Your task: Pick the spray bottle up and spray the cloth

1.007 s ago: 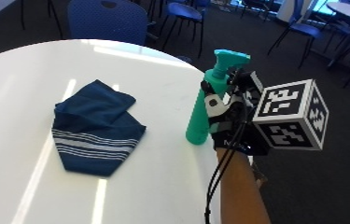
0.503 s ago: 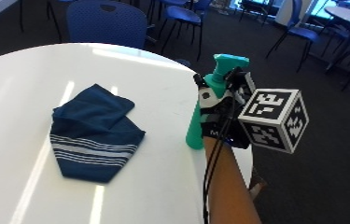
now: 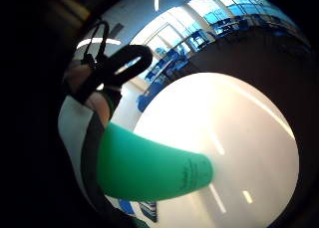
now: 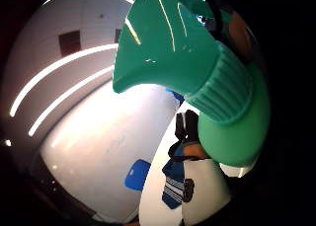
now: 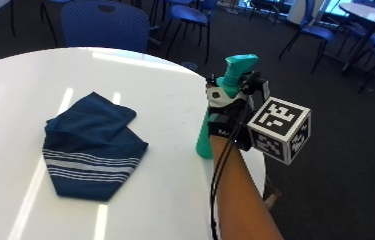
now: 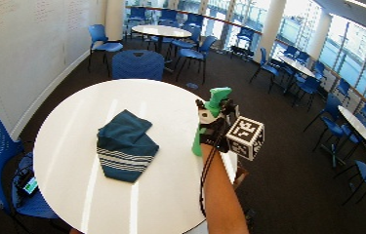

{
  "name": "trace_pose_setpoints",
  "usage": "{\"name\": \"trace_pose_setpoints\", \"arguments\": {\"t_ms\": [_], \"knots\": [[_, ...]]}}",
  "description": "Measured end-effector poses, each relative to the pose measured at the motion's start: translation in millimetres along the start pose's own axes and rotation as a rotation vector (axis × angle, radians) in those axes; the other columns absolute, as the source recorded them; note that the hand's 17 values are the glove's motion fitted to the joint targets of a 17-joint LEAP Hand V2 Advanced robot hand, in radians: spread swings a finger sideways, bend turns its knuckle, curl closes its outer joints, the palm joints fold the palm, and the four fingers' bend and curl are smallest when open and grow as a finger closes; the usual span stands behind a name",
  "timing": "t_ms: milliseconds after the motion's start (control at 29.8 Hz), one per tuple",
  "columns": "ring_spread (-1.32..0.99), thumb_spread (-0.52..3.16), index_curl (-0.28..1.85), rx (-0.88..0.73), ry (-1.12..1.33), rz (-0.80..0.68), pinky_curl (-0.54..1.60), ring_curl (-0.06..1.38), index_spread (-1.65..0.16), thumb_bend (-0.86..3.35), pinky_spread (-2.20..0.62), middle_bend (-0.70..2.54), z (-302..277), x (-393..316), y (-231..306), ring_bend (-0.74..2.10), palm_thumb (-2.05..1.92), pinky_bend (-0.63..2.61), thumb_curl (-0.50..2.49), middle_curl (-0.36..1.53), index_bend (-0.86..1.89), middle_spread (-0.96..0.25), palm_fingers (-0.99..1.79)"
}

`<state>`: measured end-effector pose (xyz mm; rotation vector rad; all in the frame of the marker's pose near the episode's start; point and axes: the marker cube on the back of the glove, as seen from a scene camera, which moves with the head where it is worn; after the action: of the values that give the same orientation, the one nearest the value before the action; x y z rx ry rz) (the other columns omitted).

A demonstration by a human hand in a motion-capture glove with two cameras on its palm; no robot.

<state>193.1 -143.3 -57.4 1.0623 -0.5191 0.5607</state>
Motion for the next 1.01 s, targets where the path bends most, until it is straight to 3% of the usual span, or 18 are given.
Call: {"name": "trace_pose_setpoints", "arguments": {"t_ms": [201, 1007], "knots": [[-0.18, 0.75, 0.28, 0.085, -0.034, -0.092, 0.38, 0.40, -0.34, -0.02, -0.10, 0.26, 3.0, -8.5, -4.9, 0.54, 0.89, 0.39, 0.48, 0.41, 0.04, -0.21, 1.29], [-0.21, 0.71, 0.28, 0.107, -0.068, -0.125, 0.40, 0.45, -0.33, -0.03, -0.24, 0.40, -1.7, -3.2, -1.0, 0.73, 0.80, 0.51, 0.56, 0.48, 0.12, -0.26, 1.28]]}}
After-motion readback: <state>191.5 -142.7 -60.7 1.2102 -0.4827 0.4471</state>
